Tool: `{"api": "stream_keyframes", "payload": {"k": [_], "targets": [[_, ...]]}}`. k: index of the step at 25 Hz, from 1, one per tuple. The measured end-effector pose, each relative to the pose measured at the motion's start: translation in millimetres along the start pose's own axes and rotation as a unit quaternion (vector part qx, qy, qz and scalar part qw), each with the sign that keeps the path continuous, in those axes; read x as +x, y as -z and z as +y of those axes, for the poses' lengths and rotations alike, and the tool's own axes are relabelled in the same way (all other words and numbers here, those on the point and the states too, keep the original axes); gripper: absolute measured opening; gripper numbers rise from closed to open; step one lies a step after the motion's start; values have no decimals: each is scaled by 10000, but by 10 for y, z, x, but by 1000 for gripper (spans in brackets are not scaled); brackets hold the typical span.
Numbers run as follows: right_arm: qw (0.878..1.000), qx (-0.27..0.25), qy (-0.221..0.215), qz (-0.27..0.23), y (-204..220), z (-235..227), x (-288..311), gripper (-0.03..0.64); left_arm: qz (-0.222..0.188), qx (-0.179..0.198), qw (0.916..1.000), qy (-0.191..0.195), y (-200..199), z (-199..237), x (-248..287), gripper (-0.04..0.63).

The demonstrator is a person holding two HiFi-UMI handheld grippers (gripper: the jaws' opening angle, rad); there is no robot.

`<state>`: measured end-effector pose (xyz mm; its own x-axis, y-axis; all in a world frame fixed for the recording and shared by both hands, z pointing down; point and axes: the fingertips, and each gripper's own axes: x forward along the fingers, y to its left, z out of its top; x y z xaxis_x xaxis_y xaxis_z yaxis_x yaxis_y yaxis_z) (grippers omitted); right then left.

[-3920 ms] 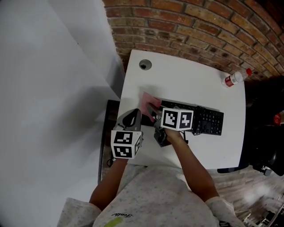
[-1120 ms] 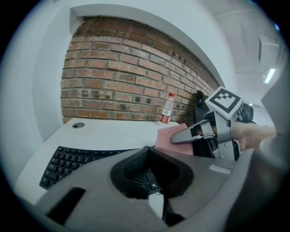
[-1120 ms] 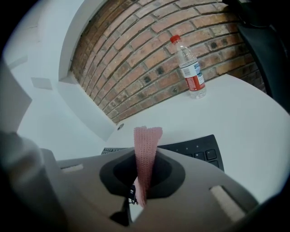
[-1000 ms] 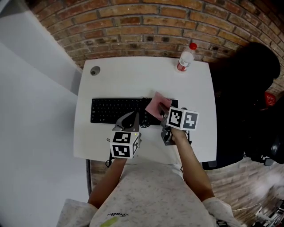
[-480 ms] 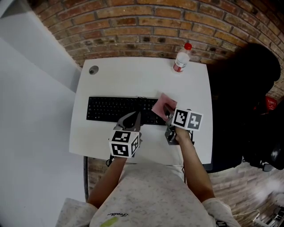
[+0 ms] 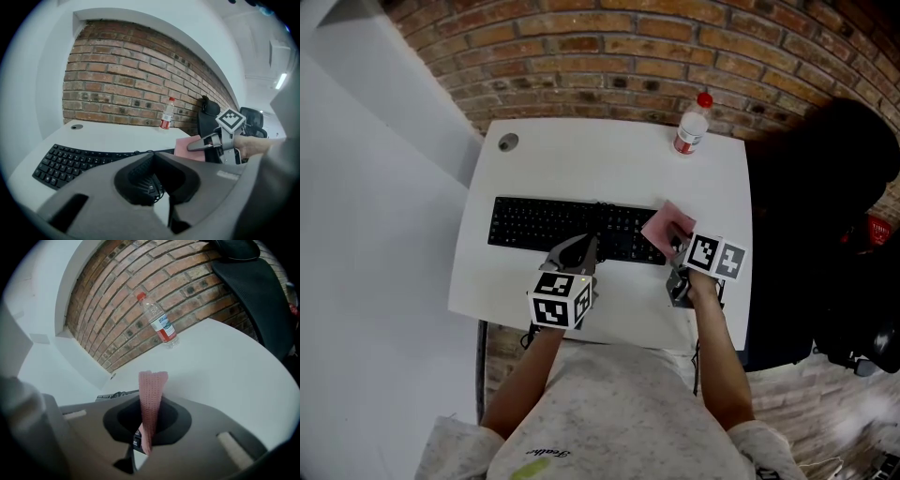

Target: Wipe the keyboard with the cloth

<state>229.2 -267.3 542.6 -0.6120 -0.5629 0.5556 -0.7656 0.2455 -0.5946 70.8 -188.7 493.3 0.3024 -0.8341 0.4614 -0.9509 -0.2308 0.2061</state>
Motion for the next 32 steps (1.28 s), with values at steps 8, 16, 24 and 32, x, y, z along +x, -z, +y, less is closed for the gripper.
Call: {"api": "stream_keyframes", "payload": {"k": [8,16,24,32], "targets": [[9980,-305,-474,-280,-157,570,-170,20,102,32,9999,-108,23,268,-117,-3],[9942,-661,-825,-222,8,1390,10,20,120,-70,9995,-290,73,789,-396,-3],[9897,-882,-1119,99,438,2200,449,20,133,-317,9981,-509,225,1456,-798,-6],[9838,-1064,-1391,382,910,2975,928,20,107,-478,9965,-679,378,2066,-1167,-6]]}}
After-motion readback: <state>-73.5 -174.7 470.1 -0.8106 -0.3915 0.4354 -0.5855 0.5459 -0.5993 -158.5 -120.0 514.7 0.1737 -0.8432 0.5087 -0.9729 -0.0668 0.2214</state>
